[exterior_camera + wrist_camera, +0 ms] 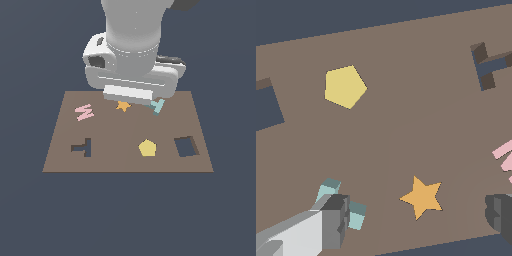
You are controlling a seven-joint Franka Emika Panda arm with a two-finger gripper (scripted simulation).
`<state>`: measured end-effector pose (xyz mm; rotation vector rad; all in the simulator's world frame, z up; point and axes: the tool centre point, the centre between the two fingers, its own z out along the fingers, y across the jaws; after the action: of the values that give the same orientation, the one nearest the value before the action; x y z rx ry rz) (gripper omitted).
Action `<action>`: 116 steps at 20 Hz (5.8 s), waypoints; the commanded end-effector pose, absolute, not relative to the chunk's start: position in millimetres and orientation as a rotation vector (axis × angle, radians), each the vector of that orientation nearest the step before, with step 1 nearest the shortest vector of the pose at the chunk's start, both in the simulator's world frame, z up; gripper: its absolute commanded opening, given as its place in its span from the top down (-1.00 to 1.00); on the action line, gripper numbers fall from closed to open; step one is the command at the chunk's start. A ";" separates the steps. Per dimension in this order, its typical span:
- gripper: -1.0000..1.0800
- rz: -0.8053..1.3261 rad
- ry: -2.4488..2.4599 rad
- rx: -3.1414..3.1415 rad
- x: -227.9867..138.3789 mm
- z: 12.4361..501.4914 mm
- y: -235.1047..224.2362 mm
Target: Insert a designated object into the corresponding slot on a board.
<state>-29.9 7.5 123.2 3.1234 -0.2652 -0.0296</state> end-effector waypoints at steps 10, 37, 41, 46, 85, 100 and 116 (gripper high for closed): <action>-0.92 -0.010 -0.573 3.086 -65.1 75.6 59.0; -0.92 0.000 -0.731 3.055 -76.0 29.9 89.9; 1.00 0.000 -0.731 3.055 -76.0 29.9 89.9; 1.00 0.000 -0.731 3.055 -76.0 29.9 89.9; 1.00 -0.001 -0.174 3.136 0.9 38.3 -72.1; 1.00 -0.001 0.108 3.139 63.4 40.6 -136.1; 1.00 -0.002 0.154 3.140 76.3 34.5 -144.5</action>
<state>76.2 -144.5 37.7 3.1388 0.1537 -0.0006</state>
